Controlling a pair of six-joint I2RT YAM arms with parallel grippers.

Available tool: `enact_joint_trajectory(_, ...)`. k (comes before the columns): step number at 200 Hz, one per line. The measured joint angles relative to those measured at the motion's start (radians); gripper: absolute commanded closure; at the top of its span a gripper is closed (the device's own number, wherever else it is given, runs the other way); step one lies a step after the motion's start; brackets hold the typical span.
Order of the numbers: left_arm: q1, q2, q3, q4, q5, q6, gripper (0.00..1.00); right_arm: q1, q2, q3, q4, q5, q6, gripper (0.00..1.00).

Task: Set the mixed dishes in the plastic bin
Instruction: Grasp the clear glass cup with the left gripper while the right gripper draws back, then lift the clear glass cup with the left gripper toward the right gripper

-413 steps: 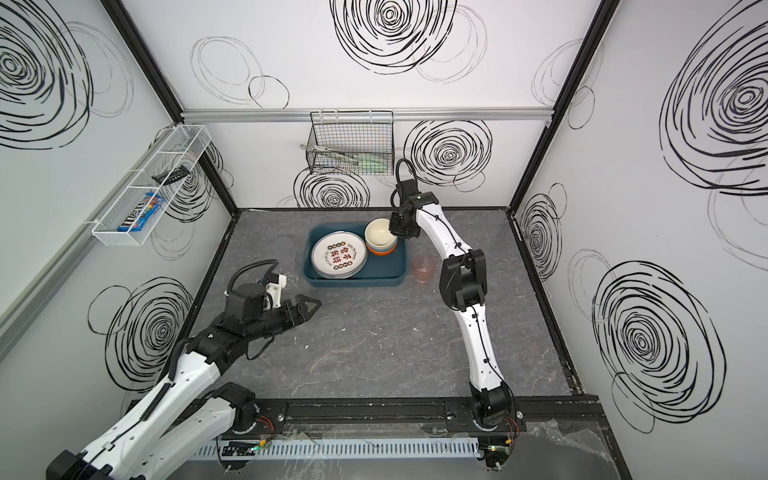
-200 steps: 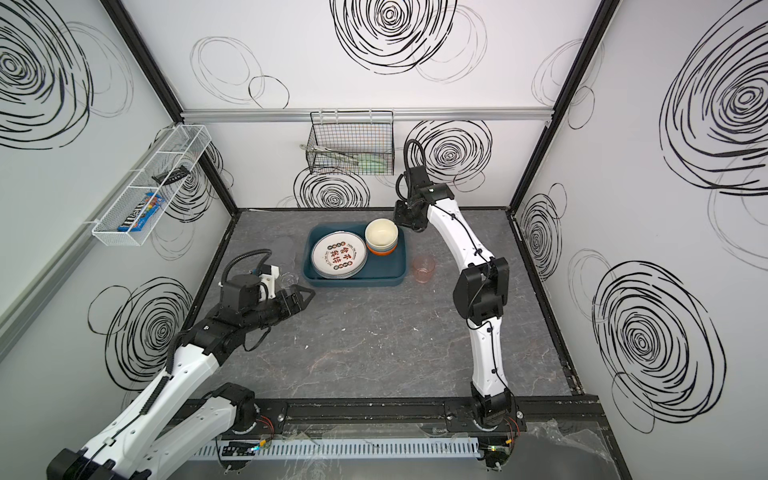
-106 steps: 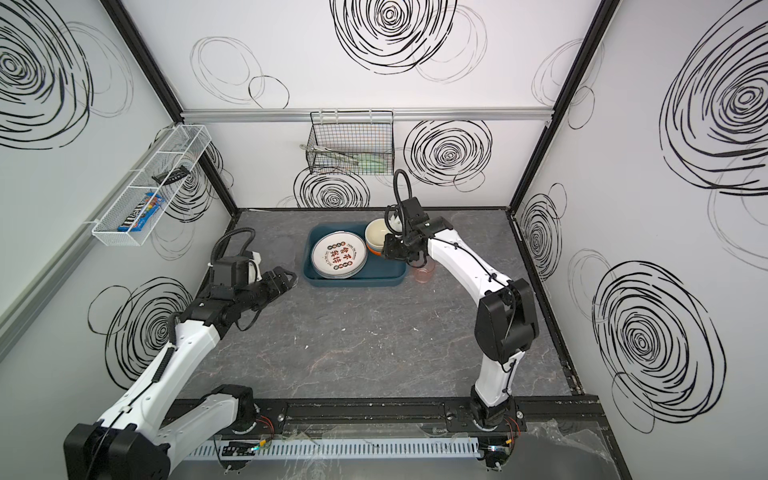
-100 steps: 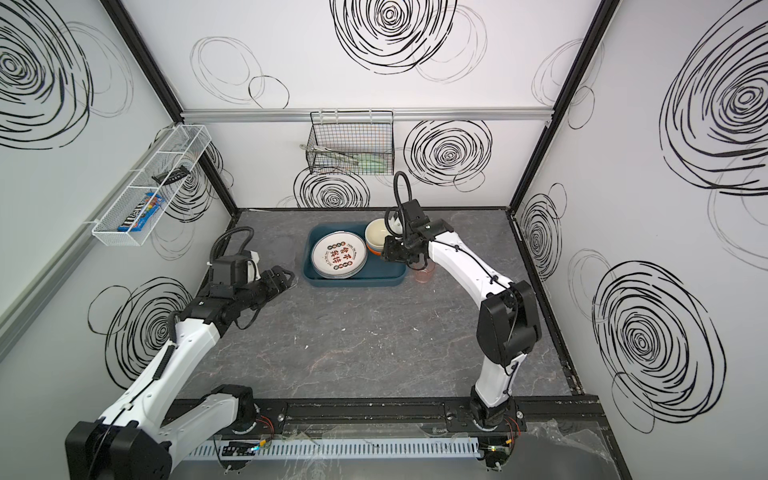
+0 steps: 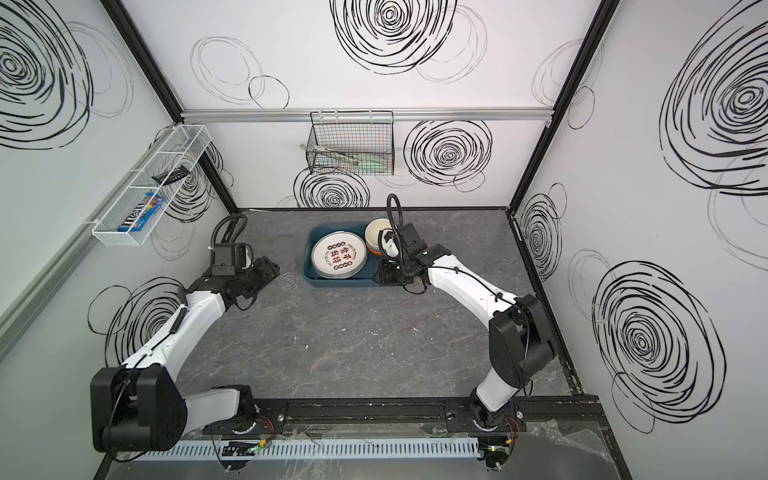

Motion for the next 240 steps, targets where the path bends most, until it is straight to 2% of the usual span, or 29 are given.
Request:
enact_joint_trajectory(59, 0.018, 0.166, 0.06, 0.044, -0.024, -0.003, 0.47, 0.01, -0.008, -0.045, 0.018, 0.0, 0.001, 0.63)
enact_joint_trajectory(81, 0.018, 0.213, 0.08, 0.057, -0.026, -0.003, 0.55, 0.01, -0.017, -0.054, 0.021, 0.001, 0.003, 0.63)
enact_joint_trajectory(120, 0.018, 0.266, 0.084, 0.069, -0.028, -0.003, 0.63, 0.01, -0.021, -0.055, 0.023, 0.003, 0.003, 0.63)
enact_joint_trajectory(177, 0.018, 0.276, 0.084, 0.074, -0.027, 0.004, 0.78, 0.01, -0.021, -0.055, 0.023, 0.012, 0.005, 0.63)
enact_joint_trajectory(240, 0.019, 0.26, 0.055, 0.088, -0.018, 0.021, 0.88, 0.01, -0.021, -0.055, 0.023, 0.031, 0.009, 0.63)
